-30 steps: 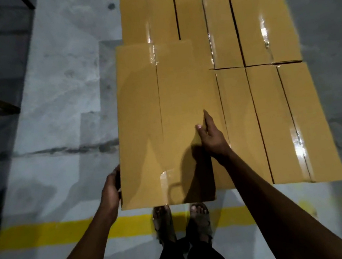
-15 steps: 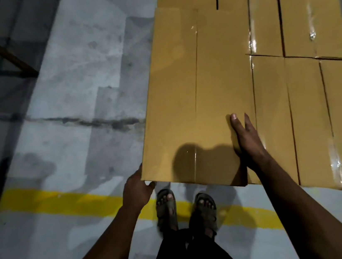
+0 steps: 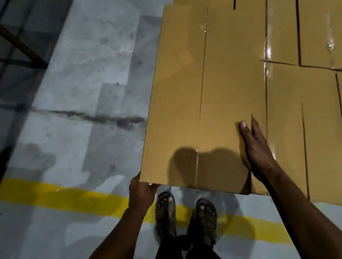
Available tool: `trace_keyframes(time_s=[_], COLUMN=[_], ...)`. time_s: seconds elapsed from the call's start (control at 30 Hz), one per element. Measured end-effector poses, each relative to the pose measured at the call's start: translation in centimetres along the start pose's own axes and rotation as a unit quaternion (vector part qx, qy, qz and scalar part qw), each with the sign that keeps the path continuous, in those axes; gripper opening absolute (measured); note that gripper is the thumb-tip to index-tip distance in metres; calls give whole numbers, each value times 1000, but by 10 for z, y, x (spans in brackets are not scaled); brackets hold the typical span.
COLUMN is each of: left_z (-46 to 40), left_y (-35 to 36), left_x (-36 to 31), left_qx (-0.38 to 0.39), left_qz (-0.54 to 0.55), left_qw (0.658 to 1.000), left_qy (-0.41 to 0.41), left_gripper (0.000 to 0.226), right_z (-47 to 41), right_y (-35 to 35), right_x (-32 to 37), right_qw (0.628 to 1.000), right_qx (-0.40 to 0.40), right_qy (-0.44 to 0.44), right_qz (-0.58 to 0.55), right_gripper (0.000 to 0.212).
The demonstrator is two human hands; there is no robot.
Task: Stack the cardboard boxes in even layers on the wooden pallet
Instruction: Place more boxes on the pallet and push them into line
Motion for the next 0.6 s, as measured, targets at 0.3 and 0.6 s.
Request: trace_keyframes(time_s=[0.3,0.6], left_z=[-4,7], left_y=[-2,-10], left_x=[20,13], left_qx=[-57,-71], left_qz=[75,50], left_qw=[995,996], left_qy=[-34,-9], left_gripper=[19,11], right_z=[9,10], right_y=[4,11], right_x=[-5,-12], right_qw=[999,1000], right_qx=[-28,-17], right_qy=[24,18], right_qz=[0,0], right_gripper=[63,60])
Point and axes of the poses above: each hand's wrist, its own z-axis away from the middle knuckle, its own y-axis out of the palm, x = y × z, the point moved 9 cm from there along -z, towards the middle knuckle, and after that the axes turned 2 degrees about y, right-handed, at the moved point
